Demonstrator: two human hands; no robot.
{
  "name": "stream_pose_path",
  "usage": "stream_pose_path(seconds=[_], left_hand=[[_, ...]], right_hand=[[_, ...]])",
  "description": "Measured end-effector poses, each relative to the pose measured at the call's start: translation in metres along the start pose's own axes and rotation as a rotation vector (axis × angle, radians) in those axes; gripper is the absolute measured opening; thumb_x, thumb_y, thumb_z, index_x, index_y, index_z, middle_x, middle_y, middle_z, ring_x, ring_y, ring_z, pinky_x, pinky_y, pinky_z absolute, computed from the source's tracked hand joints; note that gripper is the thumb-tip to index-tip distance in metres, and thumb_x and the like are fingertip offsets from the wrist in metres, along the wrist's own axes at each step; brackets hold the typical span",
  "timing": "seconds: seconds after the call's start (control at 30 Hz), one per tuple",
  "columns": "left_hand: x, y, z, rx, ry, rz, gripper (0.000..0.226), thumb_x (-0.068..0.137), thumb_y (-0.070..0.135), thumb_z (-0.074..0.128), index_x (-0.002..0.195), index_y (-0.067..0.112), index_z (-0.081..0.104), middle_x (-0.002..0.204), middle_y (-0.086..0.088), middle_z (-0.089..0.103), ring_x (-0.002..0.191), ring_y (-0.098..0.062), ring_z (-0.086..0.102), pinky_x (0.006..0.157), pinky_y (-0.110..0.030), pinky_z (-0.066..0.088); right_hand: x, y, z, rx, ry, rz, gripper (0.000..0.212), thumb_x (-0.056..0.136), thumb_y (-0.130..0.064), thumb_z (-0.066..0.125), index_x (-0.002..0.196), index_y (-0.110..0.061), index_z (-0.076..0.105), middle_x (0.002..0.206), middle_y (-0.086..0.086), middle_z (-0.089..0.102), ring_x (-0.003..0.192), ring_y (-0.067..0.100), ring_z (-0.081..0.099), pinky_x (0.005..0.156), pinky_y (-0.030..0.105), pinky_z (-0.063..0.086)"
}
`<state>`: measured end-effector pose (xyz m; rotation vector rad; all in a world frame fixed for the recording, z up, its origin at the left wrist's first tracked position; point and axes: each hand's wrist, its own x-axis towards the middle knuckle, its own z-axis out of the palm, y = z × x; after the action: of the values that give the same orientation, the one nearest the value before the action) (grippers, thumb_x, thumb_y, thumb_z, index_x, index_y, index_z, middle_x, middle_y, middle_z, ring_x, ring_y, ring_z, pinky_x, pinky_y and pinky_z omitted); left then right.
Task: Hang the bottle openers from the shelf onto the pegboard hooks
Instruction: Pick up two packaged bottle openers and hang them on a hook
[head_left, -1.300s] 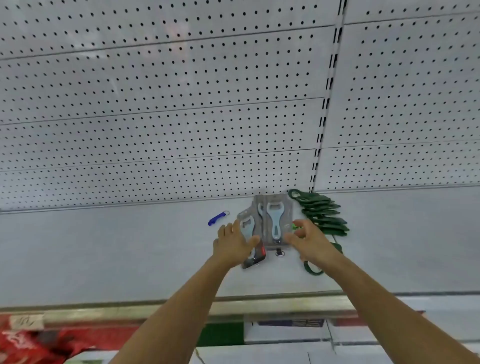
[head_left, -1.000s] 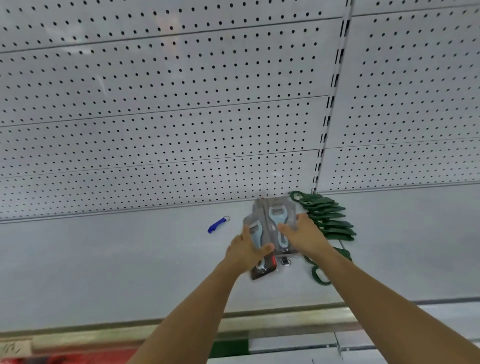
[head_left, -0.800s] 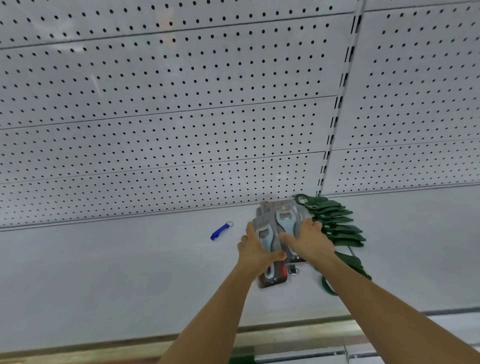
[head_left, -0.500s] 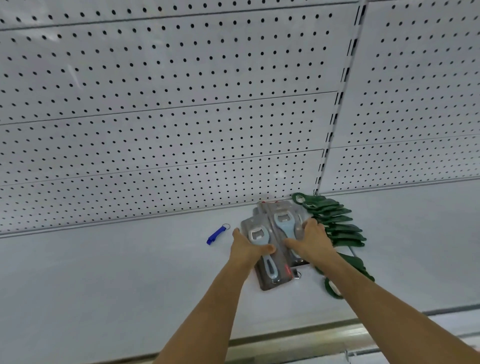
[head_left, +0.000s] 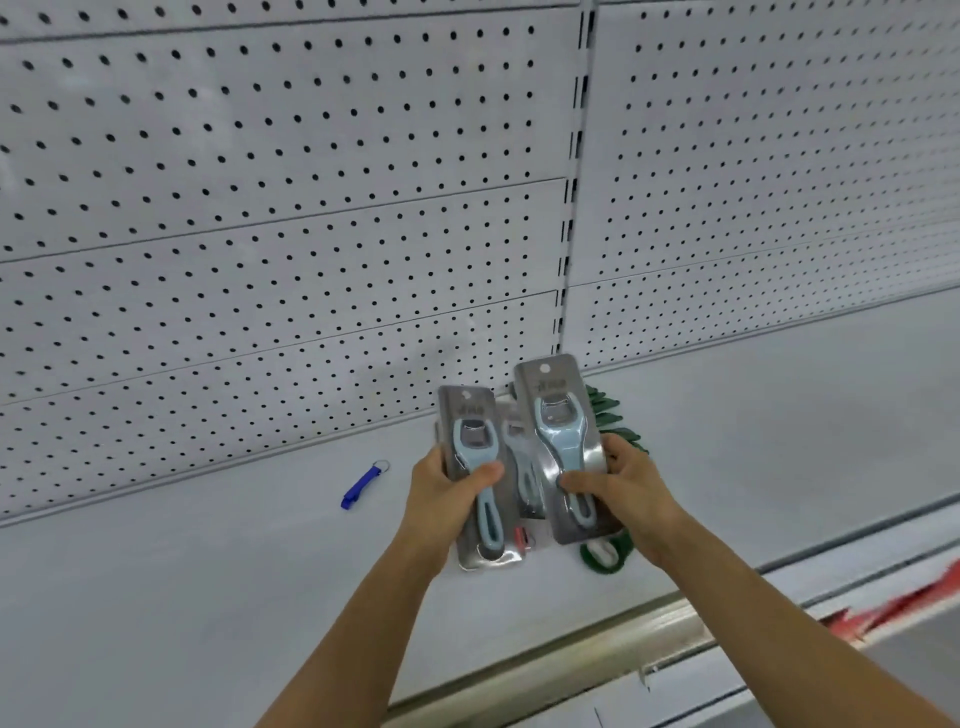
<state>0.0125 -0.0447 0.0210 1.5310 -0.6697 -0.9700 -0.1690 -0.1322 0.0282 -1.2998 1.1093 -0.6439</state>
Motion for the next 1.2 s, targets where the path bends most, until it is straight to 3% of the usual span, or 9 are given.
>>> stream_pose_path(seconds=[0.1, 0.2, 0.37, 0.47, 0.53, 0.63, 0.93, 1.2], left_hand=[[-0.013, 0.013, 0.039, 0.031, -0.066, 0.067, 0.028, 0.081, 0.018, 0.076, 0.103, 0.029, 0.065, 0.095, 0.012, 0.074, 0.080, 0.002, 0.070, 0.066, -0.014, 0.050], [-0.029, 0.021, 0.088, 0.055, -0.136, 0.098, 0.018, 0.086, 0.029, 0.072, 0.100, 0.034, 0.063, 0.092, 0.020, 0.072, 0.078, 0.012, 0.065, 0.063, -0.009, 0.044], [-0.056, 0.022, 0.190, 0.050, -0.204, 0.127, 0.021, 0.087, 0.024, 0.071, 0.106, 0.022, 0.064, 0.101, 0.007, 0.072, 0.096, -0.010, 0.068, 0.070, -0.015, 0.047], [-0.076, 0.022, 0.256, 0.027, -0.248, 0.128, 0.022, 0.085, 0.020, 0.072, 0.105, 0.016, 0.063, 0.101, -0.002, 0.073, 0.094, -0.016, 0.069, 0.067, -0.015, 0.049], [-0.091, 0.022, 0.300, 0.017, -0.275, 0.137, 0.022, 0.084, 0.020, 0.073, 0.104, 0.016, 0.063, 0.101, -0.003, 0.074, 0.093, -0.019, 0.071, 0.073, -0.024, 0.054], [-0.115, 0.019, 0.363, 0.032, -0.328, 0.160, 0.020, 0.085, 0.022, 0.073, 0.103, 0.019, 0.064, 0.098, -0.001, 0.075, 0.091, -0.019, 0.072, 0.084, -0.038, 0.057], [-0.149, 0.019, 0.515, 0.045, -0.438, 0.164, 0.021, 0.082, 0.024, 0.075, 0.101, 0.019, 0.065, 0.100, -0.005, 0.074, 0.096, -0.026, 0.071, 0.092, -0.051, 0.054], [-0.136, 0.029, 0.644, 0.076, -0.517, 0.196, 0.022, 0.084, 0.024, 0.073, 0.103, 0.018, 0.064, 0.101, -0.005, 0.073, 0.095, -0.024, 0.070, 0.091, -0.047, 0.055]], right_hand=[[-0.015, -0.002, -0.040, 0.187, 0.026, -0.024, 0.044, 0.073, -0.001, 0.075, 0.113, -0.013, 0.063, 0.103, 0.010, 0.073, 0.091, 0.031, 0.071, 0.081, 0.047, 0.058], [-0.031, 0.000, -0.086, 0.295, 0.091, -0.058, 0.036, 0.078, -0.011, 0.073, 0.114, -0.012, 0.064, 0.102, 0.008, 0.074, 0.092, 0.026, 0.071, 0.077, 0.039, 0.057], [-0.065, 0.013, -0.186, 0.350, 0.201, -0.094, 0.033, 0.080, -0.013, 0.072, 0.112, -0.009, 0.067, 0.103, 0.011, 0.074, 0.094, 0.029, 0.071, 0.083, 0.041, 0.056], [-0.090, 0.023, -0.255, 0.319, 0.259, -0.126, 0.031, 0.078, -0.011, 0.074, 0.108, -0.013, 0.067, 0.101, 0.010, 0.074, 0.090, 0.029, 0.071, 0.081, 0.043, 0.057], [-0.107, 0.030, -0.300, 0.300, 0.295, -0.148, 0.029, 0.077, -0.013, 0.076, 0.104, -0.015, 0.068, 0.101, 0.011, 0.074, 0.090, 0.029, 0.071, 0.082, 0.044, 0.056], [-0.133, 0.039, -0.361, 0.288, 0.328, -0.161, 0.025, 0.081, -0.018, 0.073, 0.105, -0.017, 0.068, 0.101, 0.009, 0.075, 0.092, 0.031, 0.071, 0.085, 0.046, 0.056], [-0.175, 0.053, -0.503, 0.323, 0.449, -0.161, 0.022, 0.084, -0.018, 0.069, 0.105, -0.013, 0.067, 0.097, 0.010, 0.075, 0.085, 0.028, 0.073, 0.076, 0.040, 0.057], [-0.158, 0.055, -0.623, 0.392, 0.526, -0.226, 0.023, 0.084, -0.013, 0.069, 0.107, -0.015, 0.066, 0.094, 0.009, 0.076, 0.082, 0.028, 0.073, 0.073, 0.039, 0.056]])
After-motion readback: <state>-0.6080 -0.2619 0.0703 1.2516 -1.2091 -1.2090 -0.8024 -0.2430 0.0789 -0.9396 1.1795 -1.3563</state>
